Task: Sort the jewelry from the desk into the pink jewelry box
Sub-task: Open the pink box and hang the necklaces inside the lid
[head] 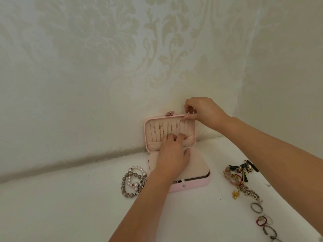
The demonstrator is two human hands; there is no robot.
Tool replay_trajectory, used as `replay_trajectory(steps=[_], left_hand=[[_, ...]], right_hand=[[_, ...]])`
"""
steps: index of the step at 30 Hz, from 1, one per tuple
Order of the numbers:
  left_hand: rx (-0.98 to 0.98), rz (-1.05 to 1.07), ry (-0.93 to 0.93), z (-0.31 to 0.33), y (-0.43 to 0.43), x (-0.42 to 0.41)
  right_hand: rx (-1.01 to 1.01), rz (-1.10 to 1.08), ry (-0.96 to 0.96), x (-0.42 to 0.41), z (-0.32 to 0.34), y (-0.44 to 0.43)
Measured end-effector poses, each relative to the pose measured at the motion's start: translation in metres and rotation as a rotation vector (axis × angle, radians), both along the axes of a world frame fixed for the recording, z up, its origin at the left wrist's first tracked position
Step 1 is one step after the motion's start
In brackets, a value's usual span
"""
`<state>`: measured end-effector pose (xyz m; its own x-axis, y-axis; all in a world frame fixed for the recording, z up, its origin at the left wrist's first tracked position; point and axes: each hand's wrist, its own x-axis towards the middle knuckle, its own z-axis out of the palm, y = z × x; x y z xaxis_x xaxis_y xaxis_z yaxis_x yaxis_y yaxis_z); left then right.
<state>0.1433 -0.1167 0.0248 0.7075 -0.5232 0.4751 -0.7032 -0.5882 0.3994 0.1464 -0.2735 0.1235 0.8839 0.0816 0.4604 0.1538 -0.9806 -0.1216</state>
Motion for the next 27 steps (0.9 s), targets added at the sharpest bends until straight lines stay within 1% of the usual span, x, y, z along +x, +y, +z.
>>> replay_trajectory(steps=[4, 5, 8, 11, 15, 19, 21, 24, 27], left_hand=[[-0.012, -0.006, 0.004, 0.0, 0.001, 0.0], [-0.013, -0.008, 0.004, 0.0, 0.0, 0.001], [-0.021, -0.009, -0.001, -0.001, 0.0, 0.001], [-0.026, -0.005, -0.01, -0.002, 0.001, 0.002], [-0.034, -0.023, -0.01, -0.003, 0.001, 0.003], [-0.09, -0.042, 0.029, 0.0, 0.004, 0.004], [-0.058, -0.059, 0.044, 0.0, 0.002, 0.003], [0.051, -0.061, 0.029, -0.001, -0.002, -0.001], [-0.036, -0.075, 0.051, -0.001, 0.0, 0.001]], right_hand=[[0.027, 0.012, 0.046, 0.002, 0.0, -0.001], [0.084, 0.014, 0.053, 0.002, 0.001, -0.002], [0.347, 0.037, 0.096, 0.0, 0.002, -0.003], [0.478, 0.028, 0.128, 0.0, 0.001, -0.002], [0.535, -0.031, 0.099, 0.002, -0.003, -0.001], [0.629, -0.059, 0.001, 0.0, -0.015, 0.001], [0.651, -0.059, -0.017, -0.002, -0.018, 0.002], [0.642, -0.063, 0.011, -0.001, -0.014, 0.002], [0.598, -0.065, 0.039, 0.0, -0.01, 0.003]])
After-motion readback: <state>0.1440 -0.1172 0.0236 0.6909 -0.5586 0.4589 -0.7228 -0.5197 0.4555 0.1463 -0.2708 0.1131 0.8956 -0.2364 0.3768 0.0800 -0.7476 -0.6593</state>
